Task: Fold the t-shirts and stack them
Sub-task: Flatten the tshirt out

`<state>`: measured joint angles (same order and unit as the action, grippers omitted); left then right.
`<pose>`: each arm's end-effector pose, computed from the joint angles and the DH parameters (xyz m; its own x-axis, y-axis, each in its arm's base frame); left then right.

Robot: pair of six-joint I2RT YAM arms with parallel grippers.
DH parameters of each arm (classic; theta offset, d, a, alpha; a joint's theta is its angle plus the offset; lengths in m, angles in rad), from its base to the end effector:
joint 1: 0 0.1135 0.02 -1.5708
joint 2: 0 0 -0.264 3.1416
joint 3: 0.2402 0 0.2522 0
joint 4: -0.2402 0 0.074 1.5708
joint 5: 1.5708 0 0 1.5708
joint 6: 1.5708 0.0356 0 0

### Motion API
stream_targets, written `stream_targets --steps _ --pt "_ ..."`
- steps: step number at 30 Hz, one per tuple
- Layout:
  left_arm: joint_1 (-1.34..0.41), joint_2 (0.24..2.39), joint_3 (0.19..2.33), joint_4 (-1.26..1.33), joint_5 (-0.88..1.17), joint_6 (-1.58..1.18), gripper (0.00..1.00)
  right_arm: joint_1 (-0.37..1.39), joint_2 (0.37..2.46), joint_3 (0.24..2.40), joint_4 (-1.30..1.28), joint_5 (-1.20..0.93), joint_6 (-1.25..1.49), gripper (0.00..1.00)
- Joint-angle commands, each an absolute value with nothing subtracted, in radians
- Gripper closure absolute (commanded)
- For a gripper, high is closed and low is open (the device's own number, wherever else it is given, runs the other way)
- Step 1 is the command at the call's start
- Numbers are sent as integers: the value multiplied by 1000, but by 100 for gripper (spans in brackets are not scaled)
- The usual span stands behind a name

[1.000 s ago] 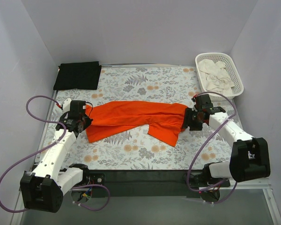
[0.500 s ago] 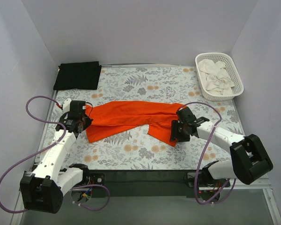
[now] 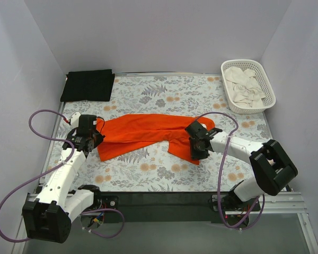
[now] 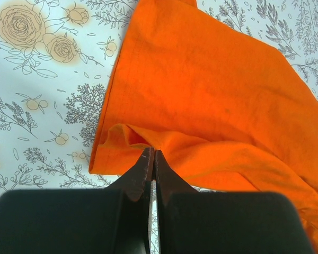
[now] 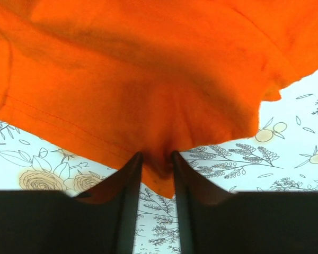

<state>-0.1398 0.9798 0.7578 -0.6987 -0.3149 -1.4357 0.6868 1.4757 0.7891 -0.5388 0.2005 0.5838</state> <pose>0.1900 -0.0156 0.2515 -0.0535 -0.9439 -0.3258 -0.7882 0.2403 -0.5665 0.2050 0.1589 0.1650 -0.9209 -0.0565 -0.3858 -0.0739 0.9968 0.0303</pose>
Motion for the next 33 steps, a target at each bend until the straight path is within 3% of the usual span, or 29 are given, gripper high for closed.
stream_targets --steps 1,2,5,9,14,21,24,29,33 --pt "-138 954 746 -695 -339 -1428 100 699 1514 742 -609 227 609 73" --pt "-138 956 747 -695 -339 -1427 100 698 1509 742 -612 233 609 83" --pt "-138 963 761 -680 -341 -1419 100 698 1490 767 -633 271 589 99" --pt "-138 1006 850 -660 -356 -1411 100 654 1476 906 -710 401 491 99" --pt "-138 1124 1050 -638 -416 -1382 100 523 1457 1266 -770 512 327 99" --pt "-133 1284 1471 -611 -492 -1336 100 365 1488 1803 -781 632 112 99" --pt "-133 1307 1674 -598 -526 -1298 100 347 1461 1940 -770 675 91 99" --pt "-133 1237 1775 -487 -528 -1204 100 347 1347 2000 -655 709 3 99" --pt "-135 1137 1770 -459 -505 -1141 100 347 1145 1864 -450 626 -110 99"
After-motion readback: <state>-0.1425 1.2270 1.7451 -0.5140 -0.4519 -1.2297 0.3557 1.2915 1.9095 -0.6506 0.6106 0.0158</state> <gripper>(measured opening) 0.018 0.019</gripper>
